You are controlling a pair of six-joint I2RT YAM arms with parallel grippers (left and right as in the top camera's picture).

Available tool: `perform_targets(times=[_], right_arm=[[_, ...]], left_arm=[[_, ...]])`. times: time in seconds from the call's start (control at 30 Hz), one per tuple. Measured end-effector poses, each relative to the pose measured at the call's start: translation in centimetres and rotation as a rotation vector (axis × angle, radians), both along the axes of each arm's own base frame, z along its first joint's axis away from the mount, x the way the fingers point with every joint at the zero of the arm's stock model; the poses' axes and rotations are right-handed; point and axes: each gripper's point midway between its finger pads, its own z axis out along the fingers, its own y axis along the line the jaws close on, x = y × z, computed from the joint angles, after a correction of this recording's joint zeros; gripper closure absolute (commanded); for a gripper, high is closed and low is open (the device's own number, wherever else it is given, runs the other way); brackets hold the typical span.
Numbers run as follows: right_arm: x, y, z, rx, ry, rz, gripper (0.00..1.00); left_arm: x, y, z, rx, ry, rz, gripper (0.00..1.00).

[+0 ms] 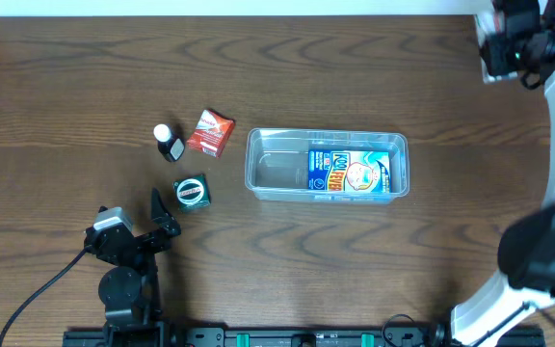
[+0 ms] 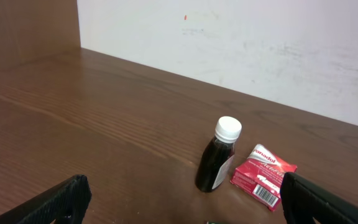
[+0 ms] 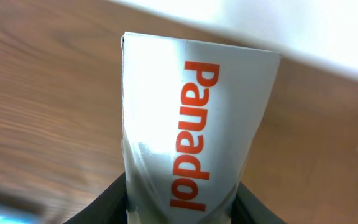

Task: Pack container
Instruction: 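Carry the white Panadol box with right gripper over the container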

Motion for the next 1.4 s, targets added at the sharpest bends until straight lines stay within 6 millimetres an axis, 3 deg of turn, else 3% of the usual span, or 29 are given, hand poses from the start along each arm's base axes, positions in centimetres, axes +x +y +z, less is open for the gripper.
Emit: perform_targets(times=[0.1, 0.2, 0.33, 0.57, 0.7, 1.07, 1.23, 1.4], right_arm=[[-2.2, 5.2, 3.6, -0.007, -0.045, 0.119, 0.62], [-5.0, 10.3, 5.1, -0.022, -0.037, 0.266, 0.63], [-9.3, 15.9, 4.4, -0.055, 0.053, 0.464, 0.65], [-12.9, 20.6, 1.6, -0.101, 0.173, 0.667, 0.65], [-13.8, 21.4, -0.4, -0.112, 0.229, 0.715, 0.62], [-17.2, 20.9, -8.3, -0.086, 0.443, 0.757, 0.62], [-18.2, 20.8, -10.7, -0.076, 0.489, 0.777, 0.62], [-17.9, 20.8, -11.7, -0.089, 0.479, 0.785, 0.6]], left_arm=[[0.0, 0.0, 0.0, 0.0, 0.0, 0.0, 0.02], [0.0, 0.0, 0.0, 0.0, 0.0, 0.0, 0.02], [0.0, 0.0, 0.0, 0.0, 0.0, 0.0, 0.02], [0.0, 0.0, 0.0, 0.0, 0.0, 0.0, 0.02], [0.0, 0.0, 0.0, 0.0, 0.0, 0.0, 0.02], [0.0, 0.0, 0.0, 0.0, 0.0, 0.0, 0.02], [0.0, 0.0, 0.0, 0.0, 0.0, 0.0, 0.02], [0.0, 0.0, 0.0, 0.0, 0.0, 0.0, 0.02]])
